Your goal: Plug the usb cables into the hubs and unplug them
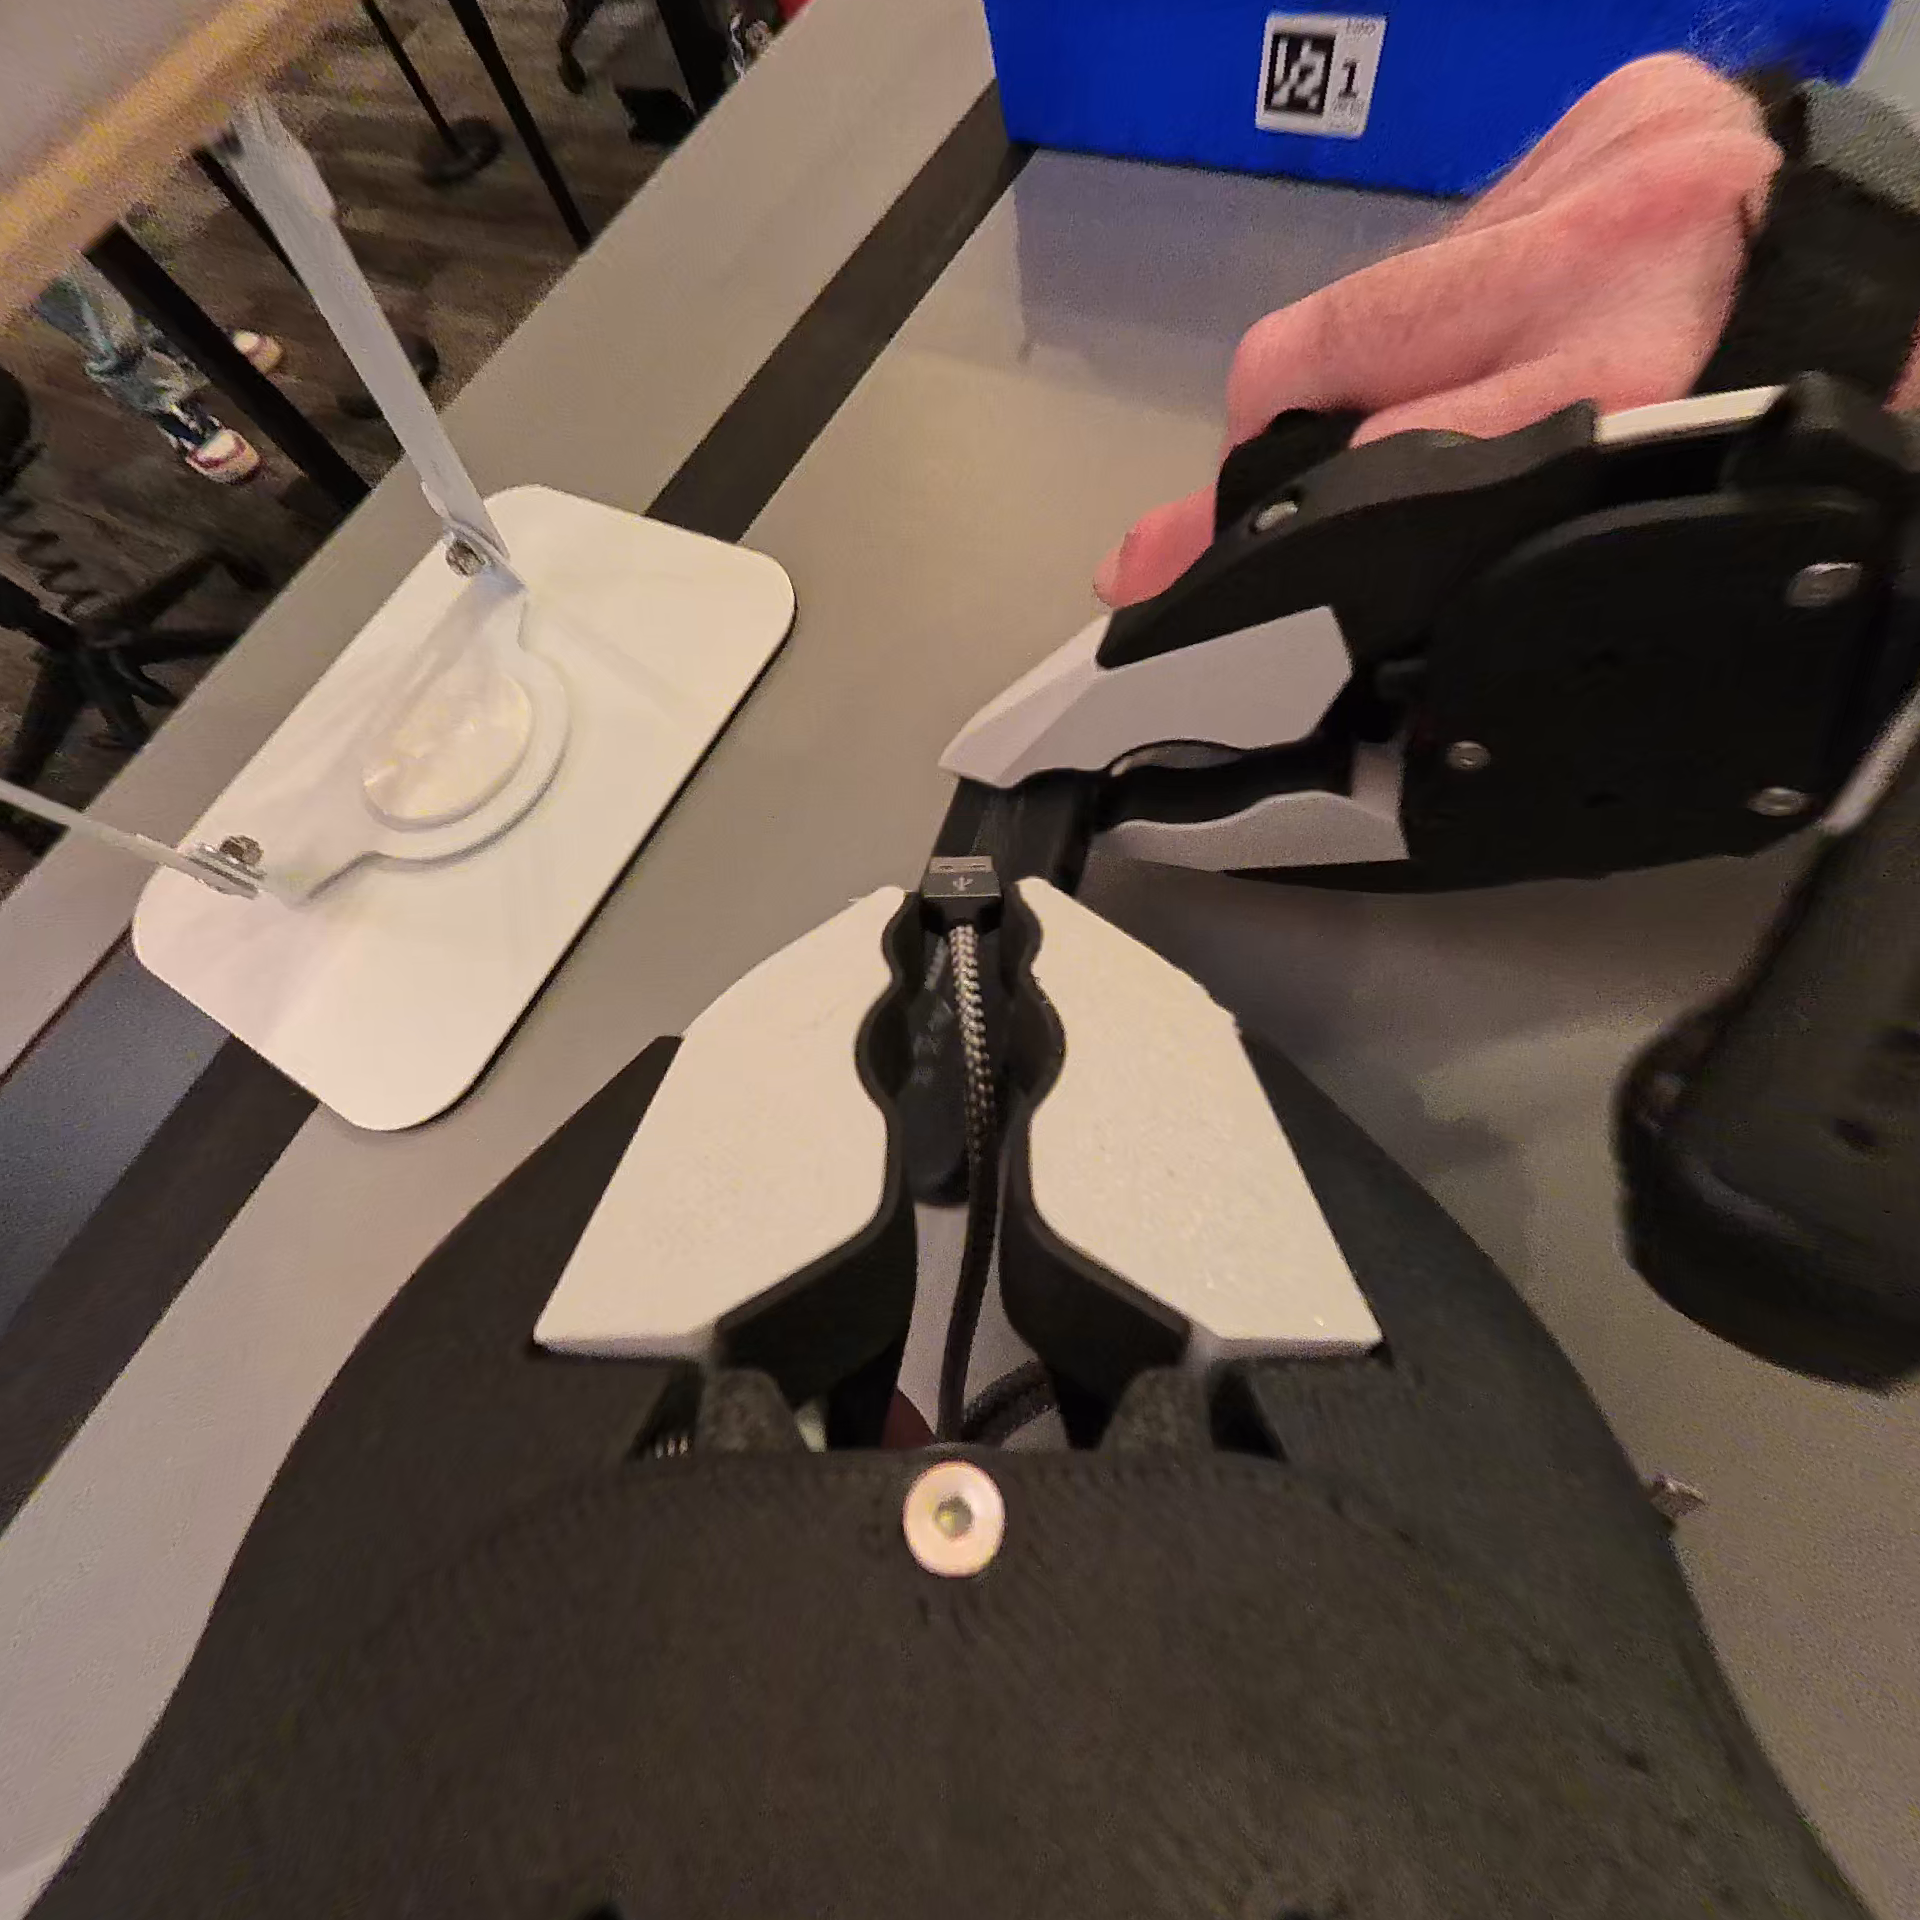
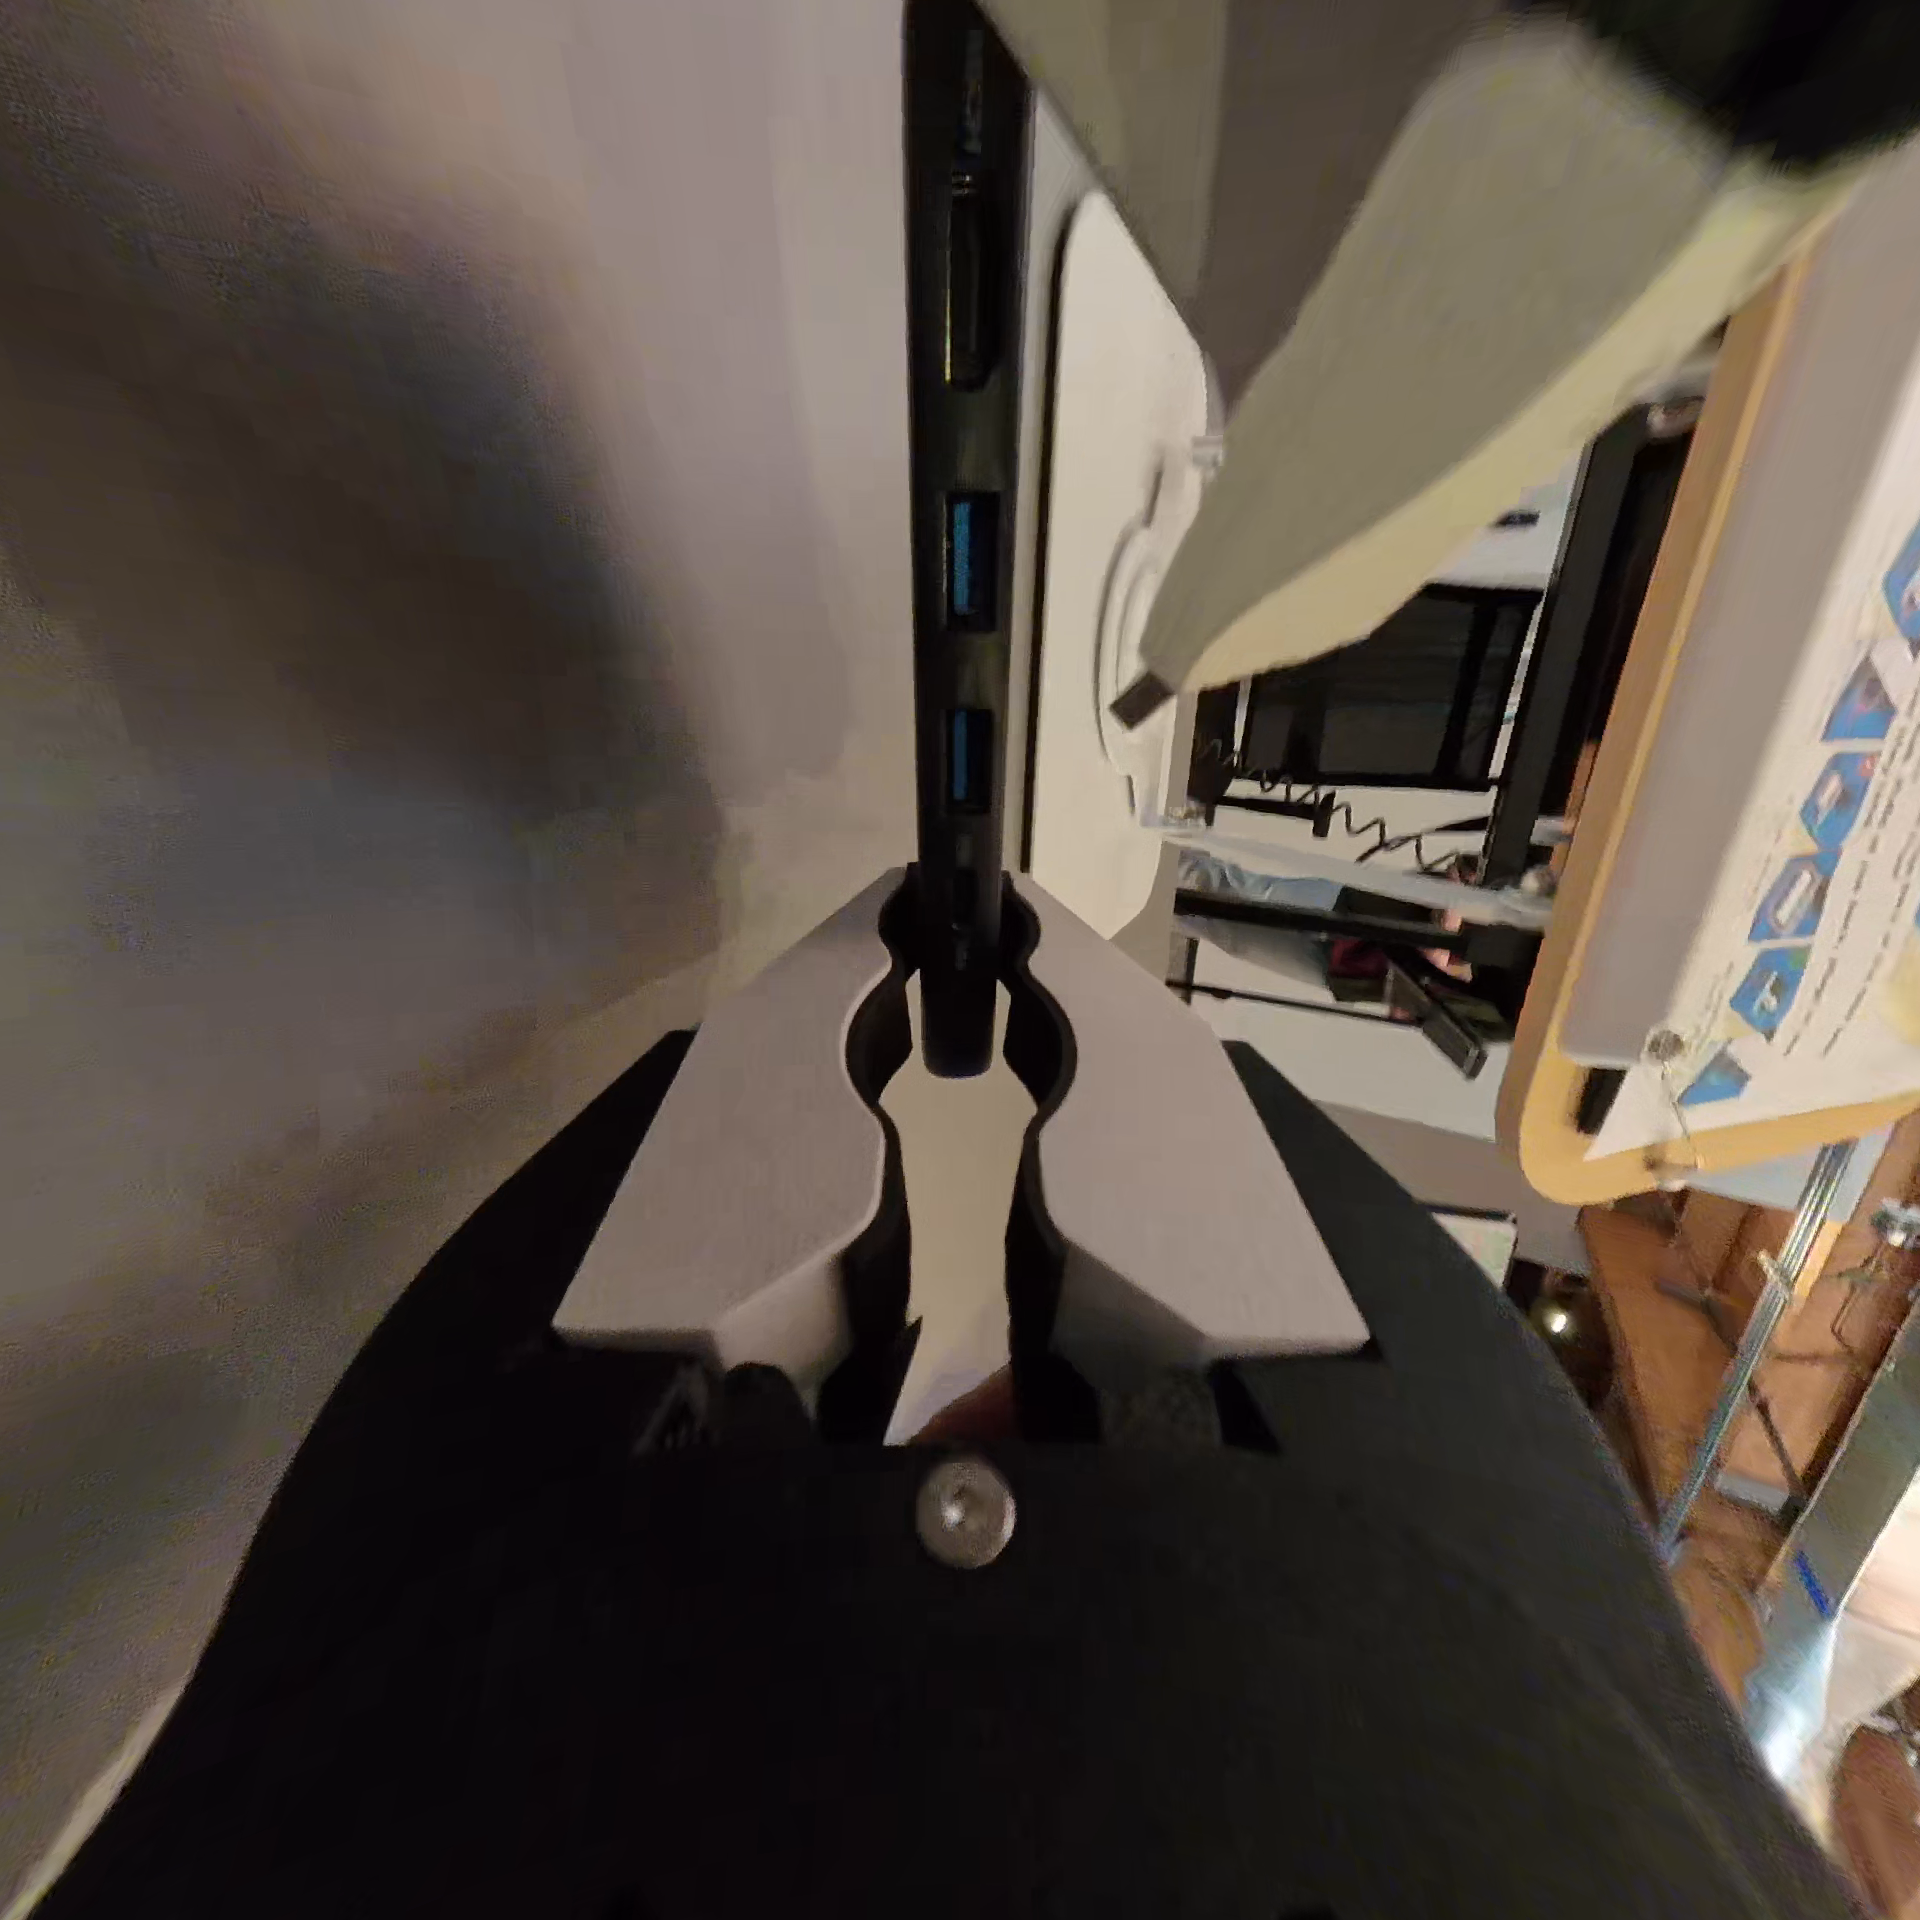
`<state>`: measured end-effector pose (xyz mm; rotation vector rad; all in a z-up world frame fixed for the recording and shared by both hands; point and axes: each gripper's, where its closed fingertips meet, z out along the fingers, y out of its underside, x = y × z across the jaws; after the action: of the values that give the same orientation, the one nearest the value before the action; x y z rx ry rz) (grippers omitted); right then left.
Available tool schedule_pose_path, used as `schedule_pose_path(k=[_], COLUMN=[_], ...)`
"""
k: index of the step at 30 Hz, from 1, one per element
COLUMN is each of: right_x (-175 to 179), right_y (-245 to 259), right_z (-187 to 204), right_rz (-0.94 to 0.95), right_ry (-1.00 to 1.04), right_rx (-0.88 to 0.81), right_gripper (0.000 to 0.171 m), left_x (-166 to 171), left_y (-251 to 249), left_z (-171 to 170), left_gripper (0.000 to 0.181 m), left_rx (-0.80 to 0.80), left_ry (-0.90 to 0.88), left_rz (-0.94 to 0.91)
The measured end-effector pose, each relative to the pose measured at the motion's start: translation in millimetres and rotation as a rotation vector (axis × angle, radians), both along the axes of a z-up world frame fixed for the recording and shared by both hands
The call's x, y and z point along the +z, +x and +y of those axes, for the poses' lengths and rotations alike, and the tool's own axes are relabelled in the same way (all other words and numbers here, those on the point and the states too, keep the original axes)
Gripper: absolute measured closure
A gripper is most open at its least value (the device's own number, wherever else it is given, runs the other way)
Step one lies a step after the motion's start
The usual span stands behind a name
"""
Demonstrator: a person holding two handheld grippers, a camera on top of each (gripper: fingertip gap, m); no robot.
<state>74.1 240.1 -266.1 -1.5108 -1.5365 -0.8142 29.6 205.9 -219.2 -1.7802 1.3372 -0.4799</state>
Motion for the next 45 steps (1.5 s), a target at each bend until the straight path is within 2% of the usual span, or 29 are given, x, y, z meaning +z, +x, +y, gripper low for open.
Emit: schedule_pose_path(k=[1, 8, 23, 31, 37, 45], right_x=[2, 21, 52, 71, 85, 90], right_y=[5, 28, 14, -10, -35, -45], right_z=[2, 6, -7, -23, -42, -51], right_rz=[0.01, 0.109, 0.14, 0.165, 0.182, 0.175], right_ry=[0.0, -0.009, 0.082, 0.138, 0.18, 0.233], right_rx=[-0.025, -0.119, -0.07, 0.027, 0.172, 0.252], right_gripper=[0.162, 0.161, 0.162, 0.162, 0.162, 0.162], left_x=[5, 10, 22, 27, 32, 34], left_y=[0, -4, -18, -29, -32, -28], left_z=[-2, 0, 22, 34, 36, 31], left_gripper=[0.167, 0.167, 0.167, 0.167, 0.167, 0.167], left_rx=[-0.007, 0.011, 0.097, 0.137, 0.125, 0.089], left_ry=[0.007, 0.112, 0.184, 0.188, 0.185, 0.187], left_rz=[-0.004, 0.063, 0.024, -0.008, -0.035, -0.057])
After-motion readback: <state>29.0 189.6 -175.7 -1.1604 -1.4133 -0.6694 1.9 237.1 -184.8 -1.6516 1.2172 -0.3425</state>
